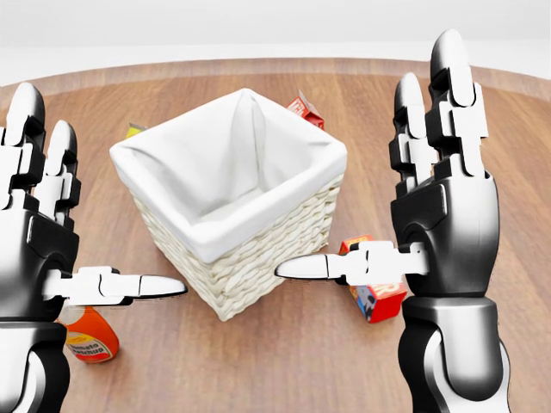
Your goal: Pick up the butter and put it in the basket.
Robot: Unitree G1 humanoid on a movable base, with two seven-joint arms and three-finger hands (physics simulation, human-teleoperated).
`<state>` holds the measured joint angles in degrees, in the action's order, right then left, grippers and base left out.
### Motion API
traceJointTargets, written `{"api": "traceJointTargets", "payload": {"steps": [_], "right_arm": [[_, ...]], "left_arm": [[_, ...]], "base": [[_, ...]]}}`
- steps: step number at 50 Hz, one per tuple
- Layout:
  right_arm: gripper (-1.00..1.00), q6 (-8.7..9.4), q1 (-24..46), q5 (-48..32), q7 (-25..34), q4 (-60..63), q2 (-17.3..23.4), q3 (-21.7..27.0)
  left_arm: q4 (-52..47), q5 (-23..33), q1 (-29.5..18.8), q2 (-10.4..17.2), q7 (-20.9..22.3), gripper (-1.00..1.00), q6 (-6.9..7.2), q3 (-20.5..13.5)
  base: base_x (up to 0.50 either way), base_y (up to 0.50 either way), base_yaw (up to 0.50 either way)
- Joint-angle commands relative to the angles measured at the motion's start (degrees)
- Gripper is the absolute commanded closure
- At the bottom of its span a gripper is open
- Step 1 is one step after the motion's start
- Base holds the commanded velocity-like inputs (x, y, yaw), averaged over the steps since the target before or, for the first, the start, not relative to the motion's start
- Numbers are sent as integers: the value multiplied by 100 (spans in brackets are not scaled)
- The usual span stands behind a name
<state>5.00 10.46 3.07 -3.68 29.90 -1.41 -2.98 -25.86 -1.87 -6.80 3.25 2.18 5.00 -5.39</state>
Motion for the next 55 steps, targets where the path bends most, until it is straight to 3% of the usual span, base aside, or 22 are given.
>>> {"api": "traceJointTargets", "payload": {"steps": [1,24,38,55], "right_arm": [[-100,0,-7,-6,8,16,-1,-4],[-100,0,4,-12,-15,-55,0,12],[-100,0,-47,-269,-4,-201,10,-10],[-100,0,-286,-1242,-132,-1008,299,410]], "left_arm": [[-5,2,1,-2,-2,-100,0,5],[18,4,-16,6,-3,-100,0,-2],[15,2,6,2,-3,-100,0,-8],[6,-31,16,13,10,-100,0,-37]], "base": [[25,8,0],[25,8,0],[0,0,0],[0,0,0]]}}
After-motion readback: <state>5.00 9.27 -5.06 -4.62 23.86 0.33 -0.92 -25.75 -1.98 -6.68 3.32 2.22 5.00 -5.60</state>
